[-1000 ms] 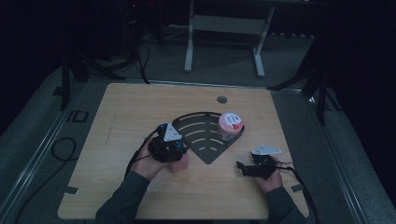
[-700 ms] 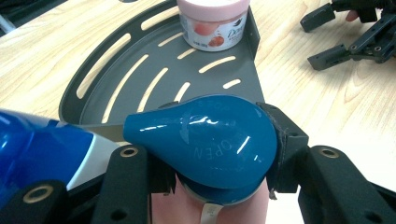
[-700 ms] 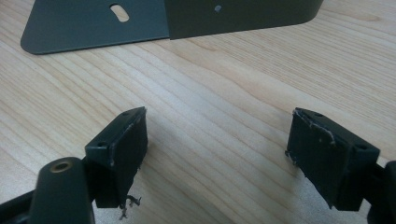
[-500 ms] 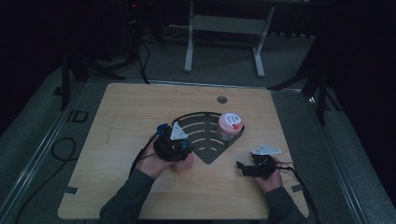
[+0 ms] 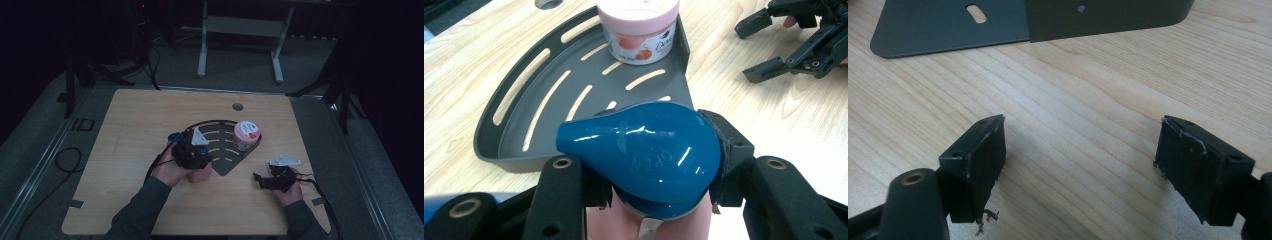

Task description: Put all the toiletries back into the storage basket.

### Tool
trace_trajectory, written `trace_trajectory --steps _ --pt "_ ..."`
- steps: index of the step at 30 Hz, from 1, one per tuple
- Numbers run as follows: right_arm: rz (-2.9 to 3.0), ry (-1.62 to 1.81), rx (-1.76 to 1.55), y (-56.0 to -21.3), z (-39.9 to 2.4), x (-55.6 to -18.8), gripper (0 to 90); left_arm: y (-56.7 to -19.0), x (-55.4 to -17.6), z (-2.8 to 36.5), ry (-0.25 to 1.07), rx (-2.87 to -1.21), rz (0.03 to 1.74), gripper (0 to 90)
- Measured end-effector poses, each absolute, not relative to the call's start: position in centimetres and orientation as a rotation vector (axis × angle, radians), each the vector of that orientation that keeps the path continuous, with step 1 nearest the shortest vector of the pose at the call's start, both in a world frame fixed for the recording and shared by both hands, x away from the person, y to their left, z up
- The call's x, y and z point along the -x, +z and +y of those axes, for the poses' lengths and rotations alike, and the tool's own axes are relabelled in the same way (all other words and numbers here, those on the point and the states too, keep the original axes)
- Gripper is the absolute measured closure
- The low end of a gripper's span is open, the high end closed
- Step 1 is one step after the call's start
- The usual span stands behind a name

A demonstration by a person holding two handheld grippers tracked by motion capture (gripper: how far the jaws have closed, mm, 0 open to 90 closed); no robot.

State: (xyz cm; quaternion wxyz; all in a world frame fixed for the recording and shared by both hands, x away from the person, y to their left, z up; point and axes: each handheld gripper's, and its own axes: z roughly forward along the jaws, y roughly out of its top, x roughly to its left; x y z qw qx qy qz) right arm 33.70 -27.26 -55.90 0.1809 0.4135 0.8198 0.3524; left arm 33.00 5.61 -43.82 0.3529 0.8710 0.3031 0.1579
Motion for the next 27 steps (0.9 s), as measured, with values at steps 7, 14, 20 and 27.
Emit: trace_trajectory --steps 7,14,20,27 --pt "2.316 0.996 -1.168 -55.9 -27.3 -33.7 19.8 -43.5 -33.5 4.8 0.404 -2.254 0.778 52.8" --pt "2.316 0.996 -1.165 -55.9 -27.3 -33.7 19.7 -43.4 -33.9 4.1 0.407 -2.249 0.776 52.8" --pt "2.315 0.998 -1.165 -55.9 -27.3 -33.7 19.7 -43.2 -34.4 3.5 0.404 -2.243 0.781 52.8" --pt "2.315 0.997 -1.163 -55.9 -27.3 -33.7 19.7 -43.1 -34.9 2.7 0.404 -2.236 0.777 52.8"
